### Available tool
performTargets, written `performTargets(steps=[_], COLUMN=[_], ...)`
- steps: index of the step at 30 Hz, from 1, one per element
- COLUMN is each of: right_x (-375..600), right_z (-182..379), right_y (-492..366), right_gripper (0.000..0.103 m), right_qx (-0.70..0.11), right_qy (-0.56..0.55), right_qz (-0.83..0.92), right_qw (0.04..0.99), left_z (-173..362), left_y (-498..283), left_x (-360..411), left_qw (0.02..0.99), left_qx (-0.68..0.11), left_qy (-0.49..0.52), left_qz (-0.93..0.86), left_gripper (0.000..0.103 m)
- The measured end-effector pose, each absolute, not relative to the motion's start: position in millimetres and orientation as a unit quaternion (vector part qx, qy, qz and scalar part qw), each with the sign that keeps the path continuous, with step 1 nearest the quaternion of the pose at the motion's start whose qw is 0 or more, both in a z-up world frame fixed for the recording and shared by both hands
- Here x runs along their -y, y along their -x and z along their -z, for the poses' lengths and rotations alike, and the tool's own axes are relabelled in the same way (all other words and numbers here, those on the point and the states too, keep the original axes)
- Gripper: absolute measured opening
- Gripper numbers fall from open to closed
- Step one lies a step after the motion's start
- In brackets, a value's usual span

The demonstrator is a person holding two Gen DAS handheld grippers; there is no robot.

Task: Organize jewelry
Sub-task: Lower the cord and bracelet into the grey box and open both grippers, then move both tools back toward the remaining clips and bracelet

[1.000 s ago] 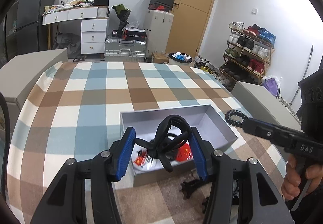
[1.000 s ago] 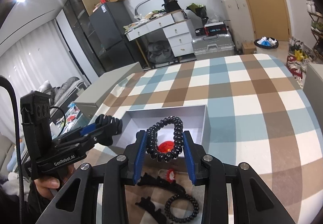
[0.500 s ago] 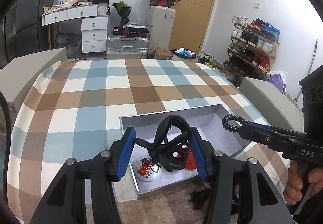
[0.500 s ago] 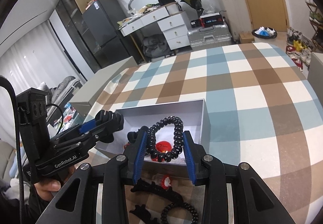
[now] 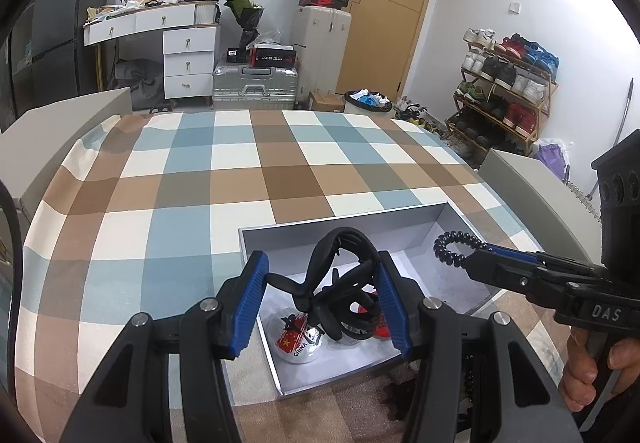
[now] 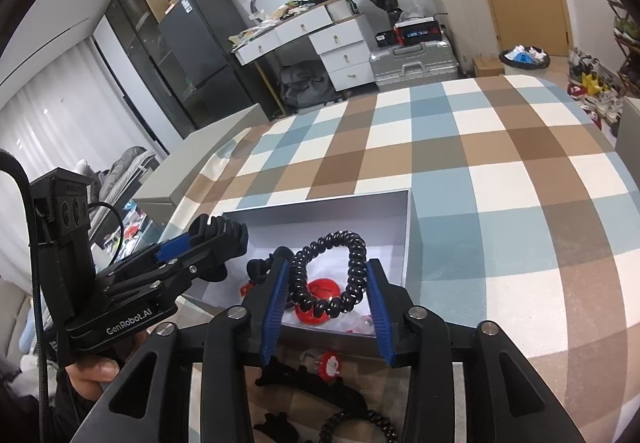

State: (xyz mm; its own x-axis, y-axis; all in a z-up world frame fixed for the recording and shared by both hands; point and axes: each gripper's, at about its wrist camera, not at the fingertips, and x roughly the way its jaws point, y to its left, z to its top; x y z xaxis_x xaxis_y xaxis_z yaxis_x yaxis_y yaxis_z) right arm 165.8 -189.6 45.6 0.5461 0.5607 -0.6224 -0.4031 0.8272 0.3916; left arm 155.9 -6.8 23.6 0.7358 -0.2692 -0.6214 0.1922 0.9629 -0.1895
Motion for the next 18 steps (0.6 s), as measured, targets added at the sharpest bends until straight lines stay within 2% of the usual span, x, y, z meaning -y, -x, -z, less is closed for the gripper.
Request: performTargets(steps=[4, 7, 9, 10, 11, 13, 14, 15, 18], right_x=[188, 188, 189, 190, 191, 194, 196, 199, 207], right_z=[-50, -55, -59, -60, -62, -64, -65, -65, -62], right_y=[-161, -156, -153, -152, -151, -147, -146, -142, -135], right_gripper=[0.052, 0.064, 0.071, 0.073, 0.08, 0.091, 0.099, 0.103, 0.103], right_qx=[-0.378, -0.367, -0.362, -0.361, -0.36, -0.358, -0.357, -0.356, -0.359], right_qy=[-0.082, -0.07, -0.066, -0.063, -0.061, -0.057, -0.055, -0.05, -0.038], right_qz=[-0.267, -0.268, -0.265, -0.263, -0.26, -0.255, -0.251, -0.243, -0.223], right_qw=[0.883, 0.888, 0.891, 0.893, 0.894, 0.897, 0.898, 0.901, 0.905], left_z=[-25, -26, -28, -30, -31, -33, -33, -33, -32], left_y=[-155, -154, -152, -150, -148, -142, -140, -138, -127], left_x=[7, 6, 7, 7, 6, 4, 3, 2, -2], left_qw=[0.928, 0.925, 0.925, 0.927, 0.928, 0.929, 0.929, 0.93, 0.933], left_qx=[-0.344, -0.347, -0.349, -0.347, -0.344, -0.34, -0.34, -0.338, -0.334], left_qy=[0.063, 0.068, 0.069, 0.07, 0.071, 0.074, 0.075, 0.076, 0.072], left_qz=[0.128, 0.136, 0.131, 0.128, 0.126, 0.127, 0.124, 0.12, 0.111], left_gripper=[0.049, 0.053, 0.078, 0.084, 0.088, 0.092, 0.102, 0.102, 0.102])
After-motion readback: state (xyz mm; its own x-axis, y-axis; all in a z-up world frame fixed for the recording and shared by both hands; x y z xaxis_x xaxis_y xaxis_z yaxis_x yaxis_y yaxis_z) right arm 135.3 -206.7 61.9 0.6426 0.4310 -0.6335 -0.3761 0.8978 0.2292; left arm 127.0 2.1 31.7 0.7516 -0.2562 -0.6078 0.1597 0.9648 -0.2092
